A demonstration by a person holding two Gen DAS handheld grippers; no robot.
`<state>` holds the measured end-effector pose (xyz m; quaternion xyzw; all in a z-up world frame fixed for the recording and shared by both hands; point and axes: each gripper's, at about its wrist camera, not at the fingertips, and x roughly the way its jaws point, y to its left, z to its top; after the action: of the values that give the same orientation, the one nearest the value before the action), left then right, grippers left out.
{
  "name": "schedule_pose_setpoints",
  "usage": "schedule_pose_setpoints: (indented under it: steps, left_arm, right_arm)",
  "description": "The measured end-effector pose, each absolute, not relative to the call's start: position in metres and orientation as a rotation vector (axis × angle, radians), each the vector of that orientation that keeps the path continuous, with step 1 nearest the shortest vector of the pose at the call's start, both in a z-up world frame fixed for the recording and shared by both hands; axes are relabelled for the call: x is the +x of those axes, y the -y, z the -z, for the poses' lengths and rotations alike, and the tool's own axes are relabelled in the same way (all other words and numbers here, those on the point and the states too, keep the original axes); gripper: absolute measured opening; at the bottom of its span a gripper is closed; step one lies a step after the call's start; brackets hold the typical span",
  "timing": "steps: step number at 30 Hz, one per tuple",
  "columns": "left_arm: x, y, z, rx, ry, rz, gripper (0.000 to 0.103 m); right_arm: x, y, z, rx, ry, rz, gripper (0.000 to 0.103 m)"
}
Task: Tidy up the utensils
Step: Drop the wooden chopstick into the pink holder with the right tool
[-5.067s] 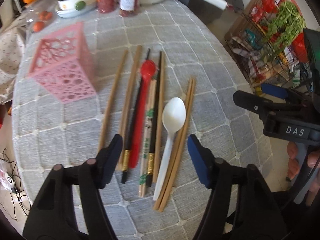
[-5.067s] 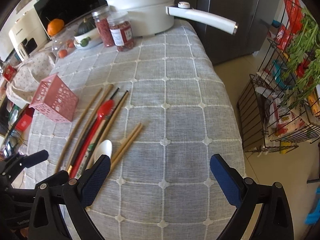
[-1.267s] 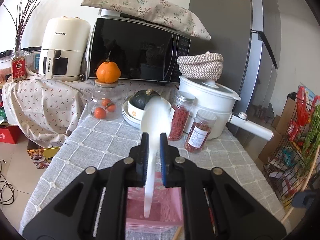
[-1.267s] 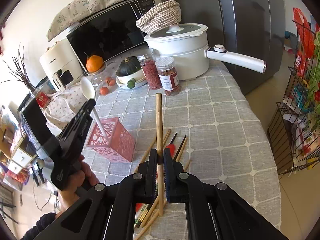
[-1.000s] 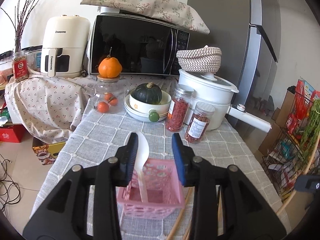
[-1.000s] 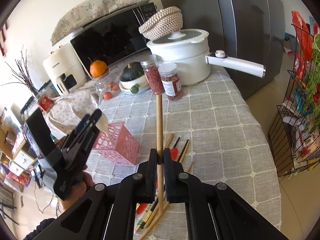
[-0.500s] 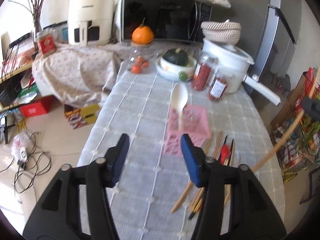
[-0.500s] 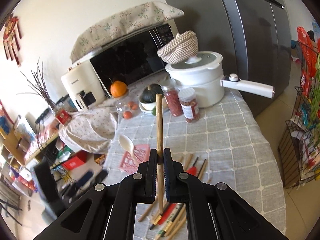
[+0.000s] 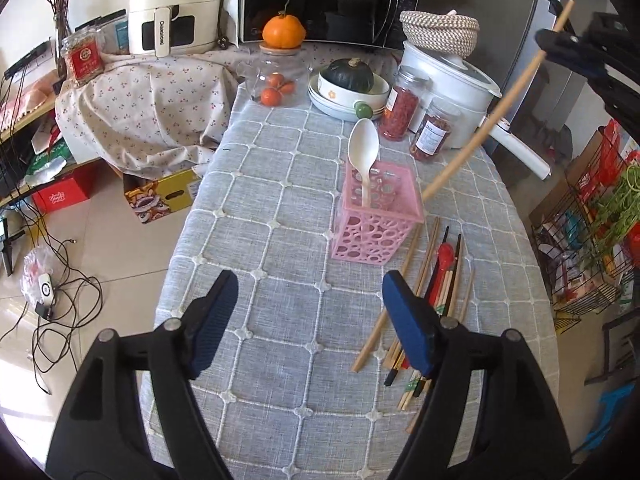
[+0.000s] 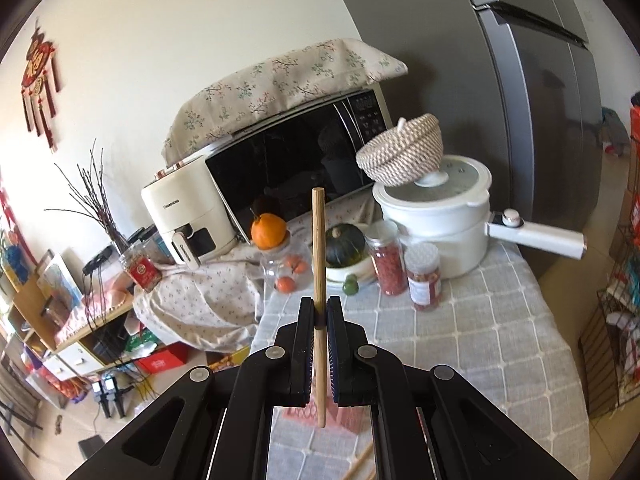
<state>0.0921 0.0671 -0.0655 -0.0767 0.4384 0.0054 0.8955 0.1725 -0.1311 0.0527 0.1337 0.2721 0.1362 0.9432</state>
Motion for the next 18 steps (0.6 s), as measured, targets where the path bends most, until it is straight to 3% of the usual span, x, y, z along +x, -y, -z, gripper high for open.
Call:
schedule_pose_setpoints:
  steps: [18]
  left_arm:
    - [0.097,-0.067,0.062,-0.148,-0.92,0.003,0.077]
  right_arm:
    - [0.218,0.104,0.004,0.211,-0.718,-0.25,0.007]
